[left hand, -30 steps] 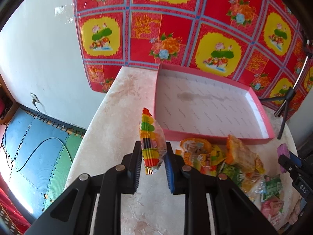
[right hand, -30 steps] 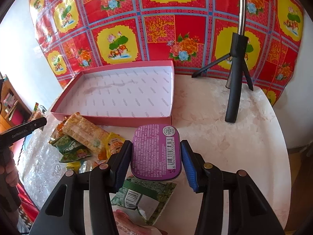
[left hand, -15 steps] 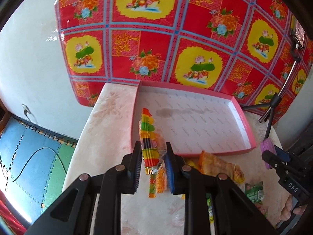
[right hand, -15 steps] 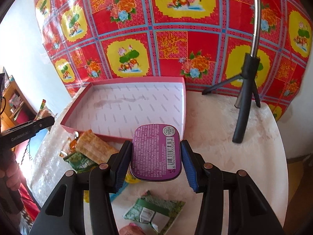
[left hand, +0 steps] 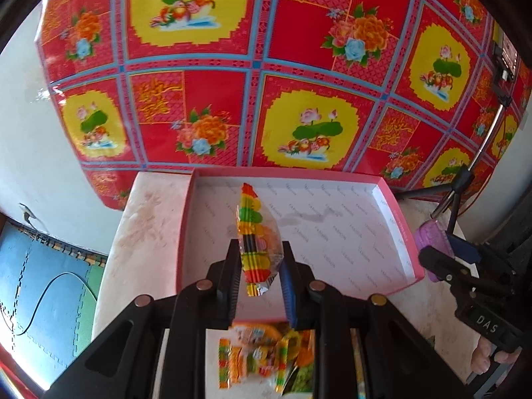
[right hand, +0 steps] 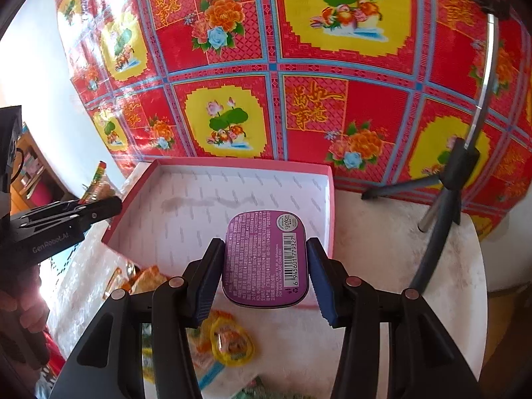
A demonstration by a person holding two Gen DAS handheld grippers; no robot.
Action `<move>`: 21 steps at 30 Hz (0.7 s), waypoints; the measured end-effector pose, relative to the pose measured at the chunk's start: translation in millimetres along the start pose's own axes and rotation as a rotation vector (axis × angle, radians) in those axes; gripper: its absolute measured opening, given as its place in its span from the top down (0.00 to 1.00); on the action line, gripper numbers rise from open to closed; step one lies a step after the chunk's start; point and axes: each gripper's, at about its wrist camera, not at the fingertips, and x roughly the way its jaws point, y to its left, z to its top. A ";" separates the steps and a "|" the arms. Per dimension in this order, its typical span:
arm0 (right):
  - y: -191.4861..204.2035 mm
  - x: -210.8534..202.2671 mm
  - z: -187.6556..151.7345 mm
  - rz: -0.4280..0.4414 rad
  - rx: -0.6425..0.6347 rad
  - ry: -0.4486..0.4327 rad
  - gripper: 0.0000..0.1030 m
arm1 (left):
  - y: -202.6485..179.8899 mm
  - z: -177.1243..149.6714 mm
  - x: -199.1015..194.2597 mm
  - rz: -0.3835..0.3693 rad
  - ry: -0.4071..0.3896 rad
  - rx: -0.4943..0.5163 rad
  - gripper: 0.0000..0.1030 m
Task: Organize snacks
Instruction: 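Lift the purple tin with the right tool while the left tool lifts the gummy bag, then lower the tin into the pink box with the right tool while the left tool releases the gummy bag there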
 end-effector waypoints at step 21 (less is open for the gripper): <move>-7.2 96.2 36.0 0.027 0.078 0.098 0.50 | -0.4 26.7 90.3 0.020 0.098 -0.005 0.78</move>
